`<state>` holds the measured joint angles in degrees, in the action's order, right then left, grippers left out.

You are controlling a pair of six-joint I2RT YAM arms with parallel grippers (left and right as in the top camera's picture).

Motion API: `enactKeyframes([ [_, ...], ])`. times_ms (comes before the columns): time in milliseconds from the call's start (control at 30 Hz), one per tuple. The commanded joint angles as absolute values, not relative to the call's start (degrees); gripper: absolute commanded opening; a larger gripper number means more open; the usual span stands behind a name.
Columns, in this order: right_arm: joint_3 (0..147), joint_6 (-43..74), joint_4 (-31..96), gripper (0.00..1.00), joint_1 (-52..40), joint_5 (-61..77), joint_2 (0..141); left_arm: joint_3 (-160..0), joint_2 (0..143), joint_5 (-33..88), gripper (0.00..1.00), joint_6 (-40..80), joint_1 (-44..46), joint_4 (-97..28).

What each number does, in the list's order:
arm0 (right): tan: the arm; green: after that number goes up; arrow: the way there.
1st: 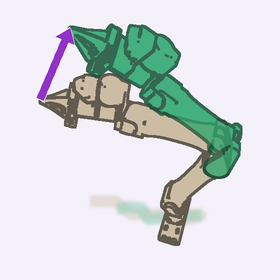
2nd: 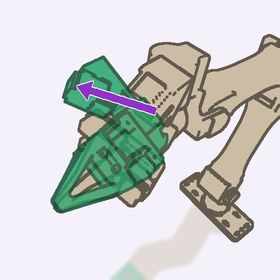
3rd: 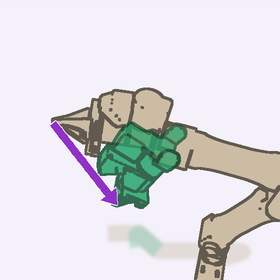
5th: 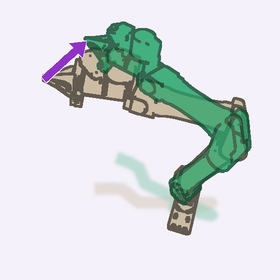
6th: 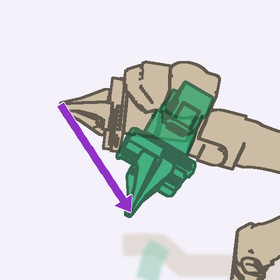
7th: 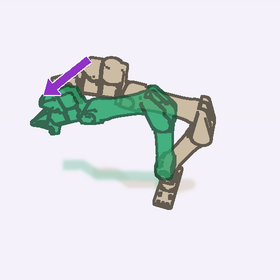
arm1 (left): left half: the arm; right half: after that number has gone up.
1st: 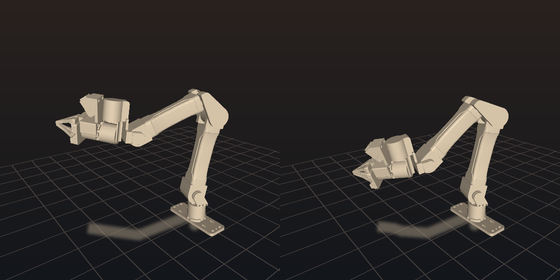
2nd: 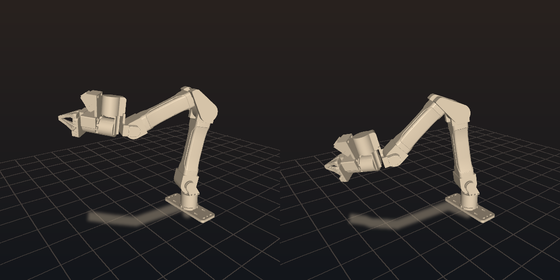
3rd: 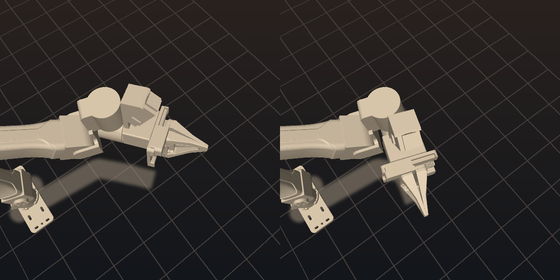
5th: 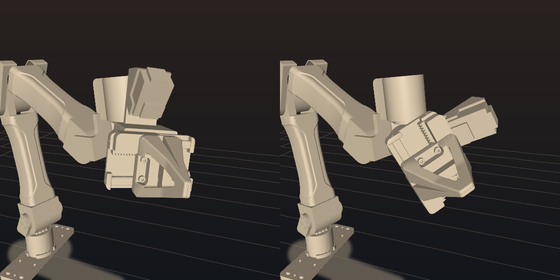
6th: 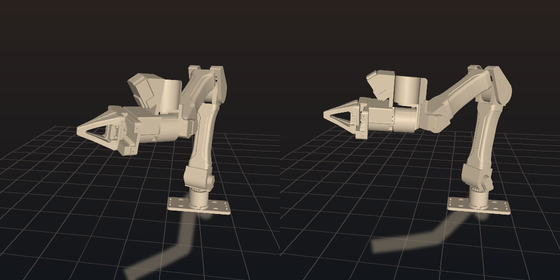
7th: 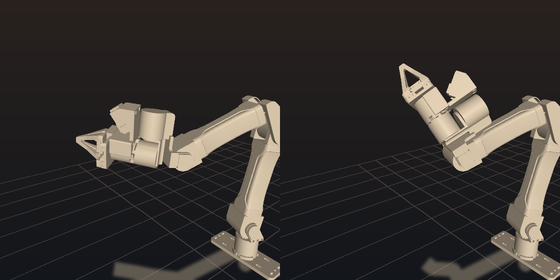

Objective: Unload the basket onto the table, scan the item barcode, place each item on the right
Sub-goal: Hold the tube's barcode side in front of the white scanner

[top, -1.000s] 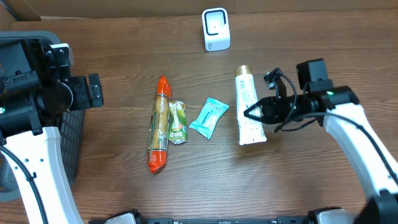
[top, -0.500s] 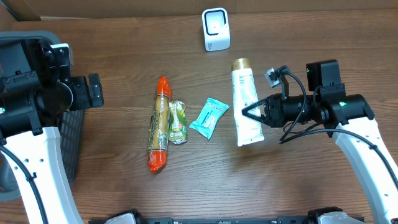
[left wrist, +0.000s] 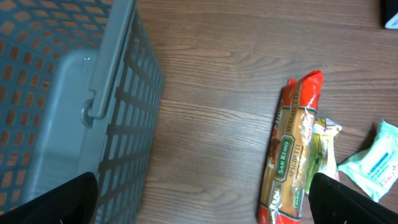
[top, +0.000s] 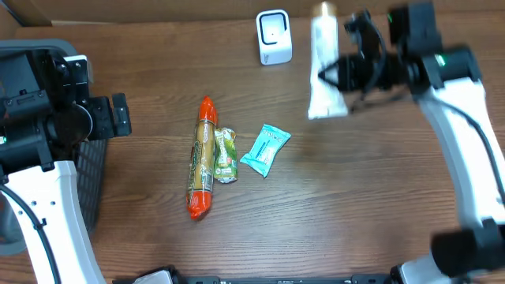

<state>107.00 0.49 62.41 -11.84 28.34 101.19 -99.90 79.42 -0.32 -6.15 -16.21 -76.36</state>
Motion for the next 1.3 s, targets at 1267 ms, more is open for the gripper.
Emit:
enactKeyframes([
  [1267,116.97,-45.10,13.54,0.04,-27.42,-43.92,138.12,-100.33,79.40,-0.60,1.00,-7.05,-16.10,-76.25],
])
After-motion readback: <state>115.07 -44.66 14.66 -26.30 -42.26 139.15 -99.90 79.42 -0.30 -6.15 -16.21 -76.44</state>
